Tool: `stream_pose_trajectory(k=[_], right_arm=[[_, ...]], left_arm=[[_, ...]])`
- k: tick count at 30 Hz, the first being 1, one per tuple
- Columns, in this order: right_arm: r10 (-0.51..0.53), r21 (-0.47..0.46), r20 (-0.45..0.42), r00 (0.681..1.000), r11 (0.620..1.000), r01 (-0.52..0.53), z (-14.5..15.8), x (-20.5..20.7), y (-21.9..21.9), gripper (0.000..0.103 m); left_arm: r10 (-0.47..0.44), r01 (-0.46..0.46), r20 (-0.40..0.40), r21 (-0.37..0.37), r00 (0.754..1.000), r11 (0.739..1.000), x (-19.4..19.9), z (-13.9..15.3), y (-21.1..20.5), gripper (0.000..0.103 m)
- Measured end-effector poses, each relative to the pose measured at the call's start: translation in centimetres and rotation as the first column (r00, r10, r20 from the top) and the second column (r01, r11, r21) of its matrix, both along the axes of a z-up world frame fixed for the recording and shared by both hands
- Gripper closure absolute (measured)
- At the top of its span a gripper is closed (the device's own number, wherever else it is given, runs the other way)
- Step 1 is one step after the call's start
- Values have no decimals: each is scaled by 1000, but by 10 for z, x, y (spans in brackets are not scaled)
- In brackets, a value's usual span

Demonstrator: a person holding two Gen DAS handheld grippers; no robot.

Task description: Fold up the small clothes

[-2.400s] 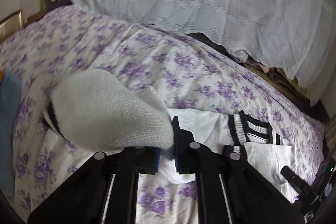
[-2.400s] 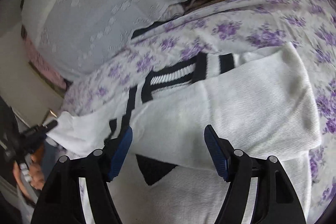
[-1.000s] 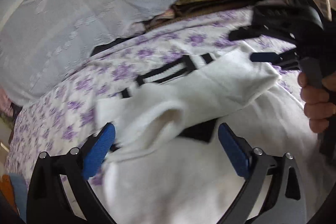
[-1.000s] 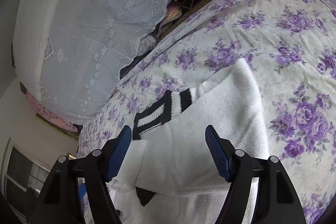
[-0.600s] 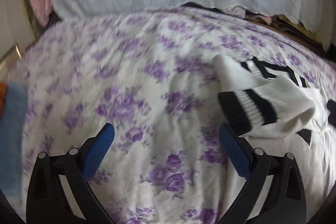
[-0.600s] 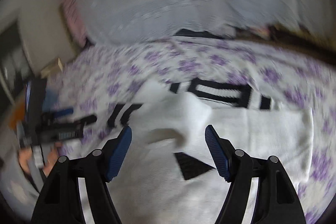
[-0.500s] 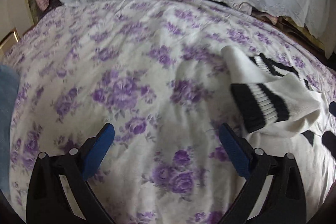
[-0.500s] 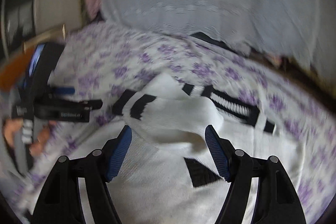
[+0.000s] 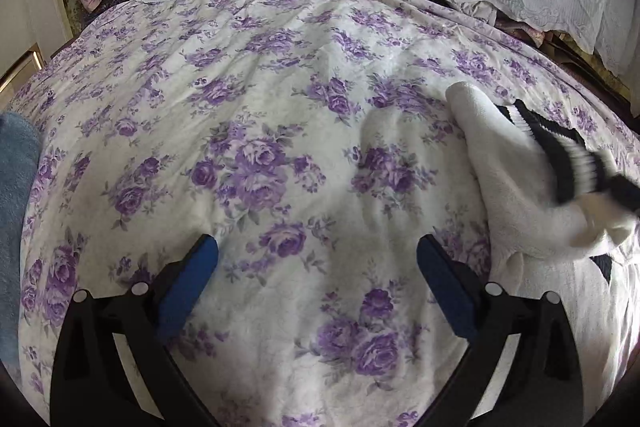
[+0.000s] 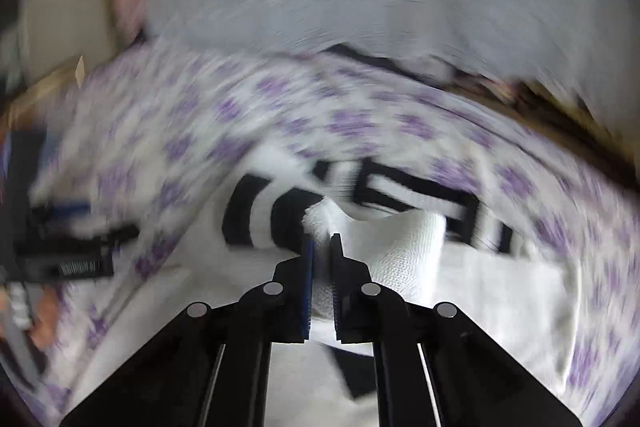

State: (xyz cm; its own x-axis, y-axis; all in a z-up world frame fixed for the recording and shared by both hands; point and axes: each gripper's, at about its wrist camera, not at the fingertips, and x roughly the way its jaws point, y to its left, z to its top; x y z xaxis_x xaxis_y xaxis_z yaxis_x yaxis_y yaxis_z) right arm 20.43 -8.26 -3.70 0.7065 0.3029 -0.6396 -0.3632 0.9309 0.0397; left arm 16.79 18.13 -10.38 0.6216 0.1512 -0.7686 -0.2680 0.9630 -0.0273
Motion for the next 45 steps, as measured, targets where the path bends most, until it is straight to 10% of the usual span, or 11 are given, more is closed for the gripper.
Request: stream_pose_trajectory(k=[2,5,10,16,20,23,29,37,45], right_arm=[[-167,141,-49,985,975,172,-5,1,-71,90],[-345,279,-229,910,872,401,-37,-8,-169,27],[-341,524,-299,891,722,453,-48,-38,-233,33],[-221,498,-212,952,814,300,-21,-25,-188,39],[-213,394,-279,936,863,314,-40,-2,-168,41],[-241,354,-265,934,876,327,-60,-4,-172,60],[-252,442,-222,942,835,328,-31,-6,-187,55],[-256,404,-262,930,847,347,-64,40,-181,46],[-170,411,-179,969,882,230,-34,-1,-168,44]], left_arm=[[-4,4,2,-1,1000,1000,-2,1,-2,6],[-29,29,1,-4,1000,1000,-3,4,-10,6],[-122,124,54,-22,991,992,0,29,-38,6],[-271,266,106,55,957,962,27,60,-99,6],[-321,318,44,68,946,946,56,39,-128,5],[-292,296,-63,75,954,952,74,-5,-130,4],[-256,260,45,-135,966,956,68,21,-99,5],[-348,349,-97,-10,933,937,121,-9,-152,4],[-416,416,27,-24,909,909,66,14,-150,5]])
